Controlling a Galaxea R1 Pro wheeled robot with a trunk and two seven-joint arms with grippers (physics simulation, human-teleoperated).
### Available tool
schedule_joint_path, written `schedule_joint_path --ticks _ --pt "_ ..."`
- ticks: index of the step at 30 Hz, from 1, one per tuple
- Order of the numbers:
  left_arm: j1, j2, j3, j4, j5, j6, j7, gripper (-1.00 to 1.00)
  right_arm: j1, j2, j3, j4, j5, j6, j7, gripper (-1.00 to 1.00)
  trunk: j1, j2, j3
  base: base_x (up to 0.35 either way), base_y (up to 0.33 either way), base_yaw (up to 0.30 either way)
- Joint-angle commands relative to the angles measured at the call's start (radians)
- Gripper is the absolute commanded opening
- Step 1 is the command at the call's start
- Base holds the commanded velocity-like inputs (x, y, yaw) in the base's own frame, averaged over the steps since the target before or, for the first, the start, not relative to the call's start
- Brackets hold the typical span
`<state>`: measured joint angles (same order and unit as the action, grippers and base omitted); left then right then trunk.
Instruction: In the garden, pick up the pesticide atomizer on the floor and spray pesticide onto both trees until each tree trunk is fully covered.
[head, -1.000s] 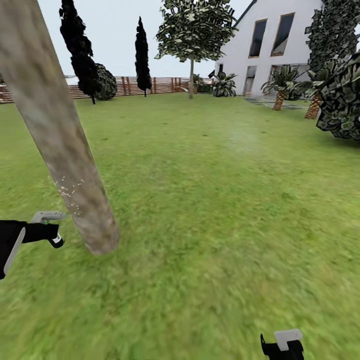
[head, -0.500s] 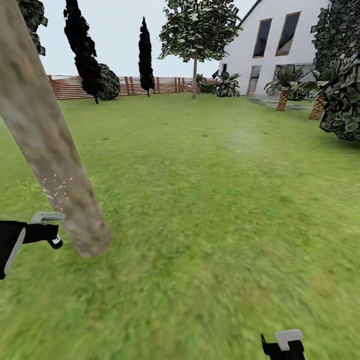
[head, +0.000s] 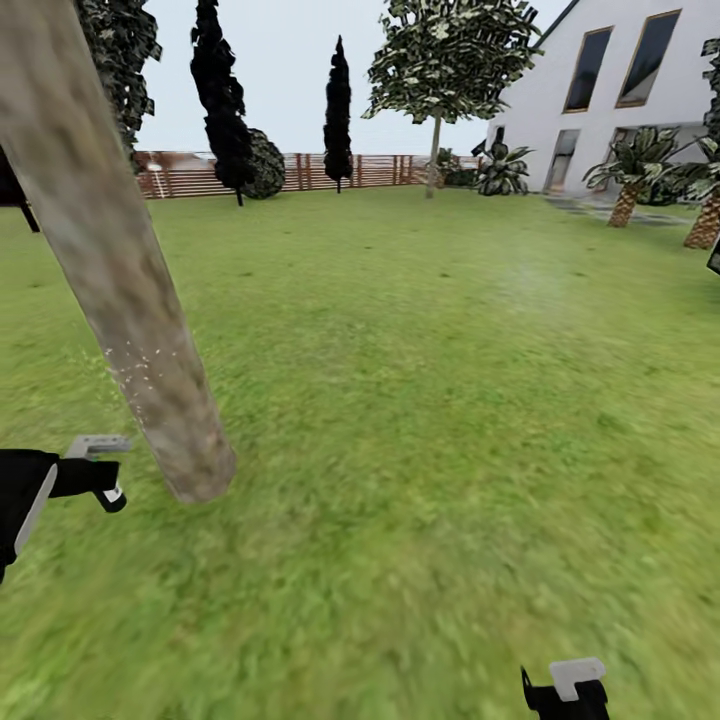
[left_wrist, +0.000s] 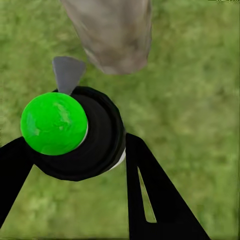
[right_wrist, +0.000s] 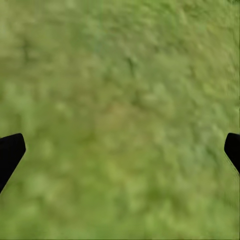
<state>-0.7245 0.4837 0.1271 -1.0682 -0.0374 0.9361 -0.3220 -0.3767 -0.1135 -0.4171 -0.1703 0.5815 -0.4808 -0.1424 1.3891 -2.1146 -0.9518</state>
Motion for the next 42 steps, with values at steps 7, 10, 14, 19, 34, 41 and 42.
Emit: schedule_joint_path --ticks 7,10,14,19,34,41,42 --pt "-0.001 0.001 0.005 -0.007 -0.007 0.004 0.0 -1.0 -0.001 0.0 -0.005 0.002 0.011 -0.003 -0.005 1.0 0.0 0.0 -0.001 0.176 -0.241 0.05" --pt "-0.001 0.001 0.004 -0.005 -0.007 0.004 0.0 -1.0 -0.001 0.0 -0.005 0.002 0.011 -0.003 -0.005 1.0 0.0 0.0 -0.001 0.186 -0.234 0.0" --pt "-0.001 0.001 0.006 -0.004 -0.007 0.004 0.0 -1.0 -0.001 0.0 -0.005 0.002 0.011 -0.004 -0.005 1.0 0.0 0.0 -0.001 0.186 -0.234 0.0" --pt "-0.001 0.003 0.008 0.0 -0.007 0.004 0.004 -1.0 -0.001 0.0 -0.005 0.002 0.011 -0.003 -0.005 1.0 0.0 0.0 -0.001 0.186 -0.233 0.0" --pt "0.055 -0.091 0.088 0.104 -0.006 -0.133 0.15 -1.0 -0.001 0.002 -0.005 0.002 0.011 -0.003 -0.005 1.0 0.0 0.0 -0.001 0.08 -0.084 0.115" --pt "0.056 -0.093 0.09 0.161 -0.007 -0.166 0.2 -1.0 -0.001 -0.004 -0.006 0.002 0.011 -0.004 -0.005 1.0 0.0 0.0 -0.001 0.018 0.0 0.002" --pt "0.057 -0.093 0.089 0.161 -0.007 -0.166 0.201 -1.0 -0.001 -0.005 -0.006 0.002 0.011 -0.004 -0.005 1.0 0.0 0.0 -0.001 0.234 0.0 0.0"
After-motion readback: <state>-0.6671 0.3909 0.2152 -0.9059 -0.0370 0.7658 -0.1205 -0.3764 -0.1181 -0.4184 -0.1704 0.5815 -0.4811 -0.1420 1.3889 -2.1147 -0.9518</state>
